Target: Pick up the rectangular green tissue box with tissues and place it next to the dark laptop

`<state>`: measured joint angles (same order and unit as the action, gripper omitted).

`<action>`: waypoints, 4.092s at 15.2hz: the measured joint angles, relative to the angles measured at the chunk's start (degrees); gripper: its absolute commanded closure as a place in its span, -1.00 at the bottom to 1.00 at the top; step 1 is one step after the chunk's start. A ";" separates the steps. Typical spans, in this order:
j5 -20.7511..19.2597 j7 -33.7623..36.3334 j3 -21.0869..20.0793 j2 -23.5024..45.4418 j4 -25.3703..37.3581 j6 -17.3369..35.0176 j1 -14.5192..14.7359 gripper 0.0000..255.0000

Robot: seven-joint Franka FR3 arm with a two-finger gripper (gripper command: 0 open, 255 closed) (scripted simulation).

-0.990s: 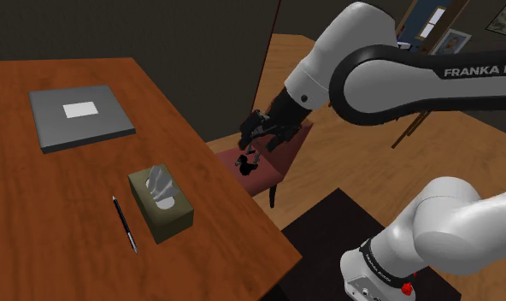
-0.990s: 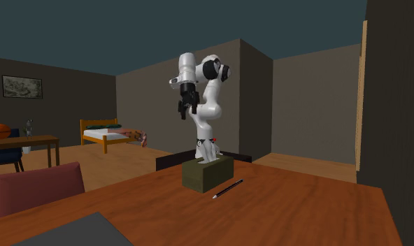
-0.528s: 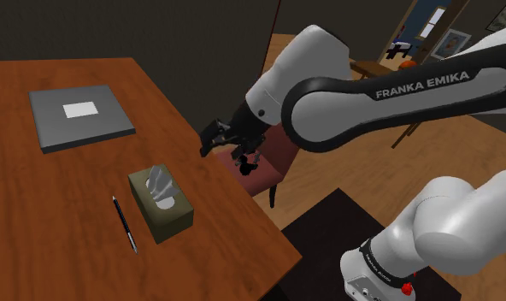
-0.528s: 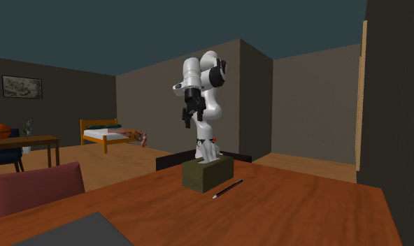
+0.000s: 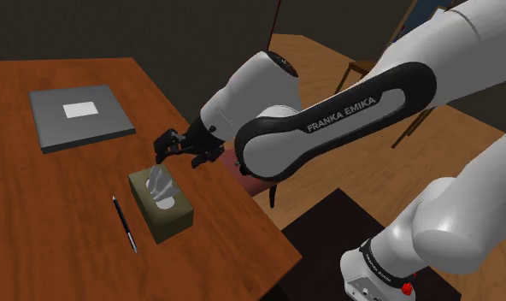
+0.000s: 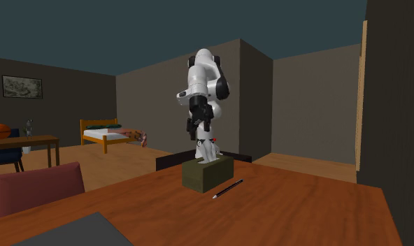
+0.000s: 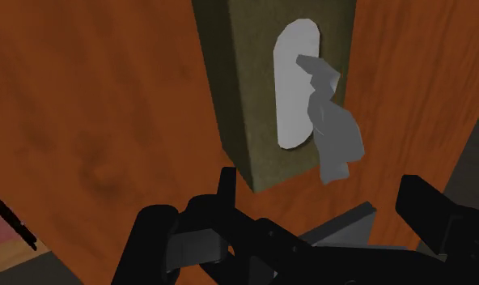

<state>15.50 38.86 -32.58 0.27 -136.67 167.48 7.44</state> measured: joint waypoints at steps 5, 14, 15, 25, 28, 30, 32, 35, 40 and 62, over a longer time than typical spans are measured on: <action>-14.62 12.60 3.39 8.03 4.38 5.03 3.67 -1.00; -21.74 18.13 9.16 13.53 7.34 7.50 8.88 -1.00; -21.76 18.14 9.18 13.55 7.36 7.51 8.90 -1.00; -21.69 18.03 9.05 13.29 7.32 7.68 8.78 1.00; -21.50 17.92 8.85 13.16 7.49 7.27 8.62 1.00; -20.35 17.02 7.64 12.29 7.51 6.16 7.53 1.00; -19.12 16.19 6.49 11.16 7.74 4.79 6.62 1.00; -17.22 14.86 5.06 9.59 8.29 2.74 5.44 1.00; -14.18 12.92 3.39 6.83 9.32 -0.81 4.14 1.00; -6.62 8.48 2.49 -2.43 17.92 -17.72 2.45 1.00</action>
<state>8.88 47.34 -30.09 -2.16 -118.75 149.76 9.89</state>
